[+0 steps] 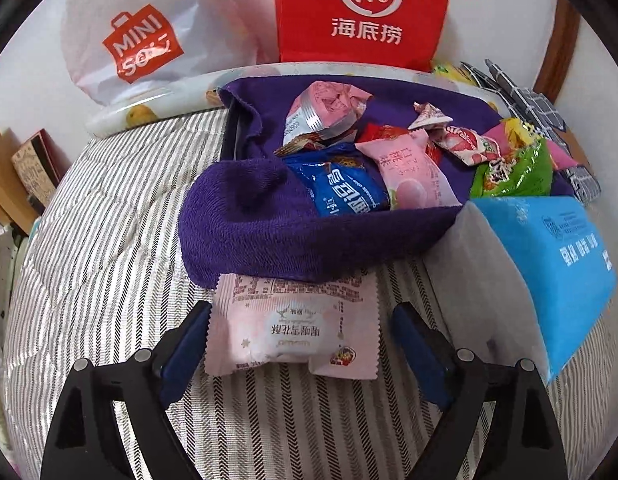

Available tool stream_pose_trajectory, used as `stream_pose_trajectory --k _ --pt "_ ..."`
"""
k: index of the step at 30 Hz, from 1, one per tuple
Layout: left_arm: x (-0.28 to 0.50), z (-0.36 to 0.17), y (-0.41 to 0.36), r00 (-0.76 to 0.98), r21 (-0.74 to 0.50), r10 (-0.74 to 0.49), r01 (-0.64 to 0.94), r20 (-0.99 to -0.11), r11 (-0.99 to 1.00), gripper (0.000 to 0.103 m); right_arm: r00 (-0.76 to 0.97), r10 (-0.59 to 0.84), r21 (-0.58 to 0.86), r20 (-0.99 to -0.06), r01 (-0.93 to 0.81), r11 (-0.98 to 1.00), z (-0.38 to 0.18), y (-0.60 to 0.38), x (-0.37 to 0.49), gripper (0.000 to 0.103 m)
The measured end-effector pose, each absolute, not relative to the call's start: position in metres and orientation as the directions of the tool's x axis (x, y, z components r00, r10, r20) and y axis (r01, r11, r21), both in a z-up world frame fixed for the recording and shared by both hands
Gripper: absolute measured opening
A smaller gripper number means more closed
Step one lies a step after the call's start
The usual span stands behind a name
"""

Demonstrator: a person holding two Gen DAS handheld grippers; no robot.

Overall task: Organize snacks
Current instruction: 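Grasp the pink-white packet with the left tool while the right tool grasps the yellow chip bag, then lift both held snacks and carry them over the purple towel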

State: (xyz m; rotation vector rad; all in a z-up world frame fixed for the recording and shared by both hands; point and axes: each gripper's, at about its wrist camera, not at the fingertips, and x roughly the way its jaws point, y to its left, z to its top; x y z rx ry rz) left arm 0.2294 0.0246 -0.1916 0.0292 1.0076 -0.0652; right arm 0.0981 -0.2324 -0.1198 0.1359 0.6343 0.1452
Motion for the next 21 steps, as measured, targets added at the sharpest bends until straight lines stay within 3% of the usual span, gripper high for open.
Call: stream_pose_trajectory --k 5,7,13,21 --pt "0.227 -0.188 0.026 0.553 -0.004 -0.045 0.075 -0.832 0.997 0.067 0.794 0.168 0.177 -0.584 -0.077 0.981 -0.125 -0.24 0.097 0.053" --pt "0.225 -0.187 0.027 0.559 -0.003 -0.043 0.073 -0.828 0.997 0.053 0.794 0.159 0.174 -0.587 -0.068 0.982 -0.127 -0.243 0.097 0.053" --pt "0.22 -0.184 0.031 0.555 -0.035 -0.076 0.084 -0.829 0.996 0.046 0.799 0.096 0.142 -0.594 -0.014 0.99 -0.131 -0.255 0.101 0.053" --pt "0.209 -0.179 0.032 0.536 -0.1 -0.145 0.114 -0.831 0.988 0.045 0.764 0.023 0.116 -0.645 0.068 0.991 -0.149 -0.268 0.132 0.053"
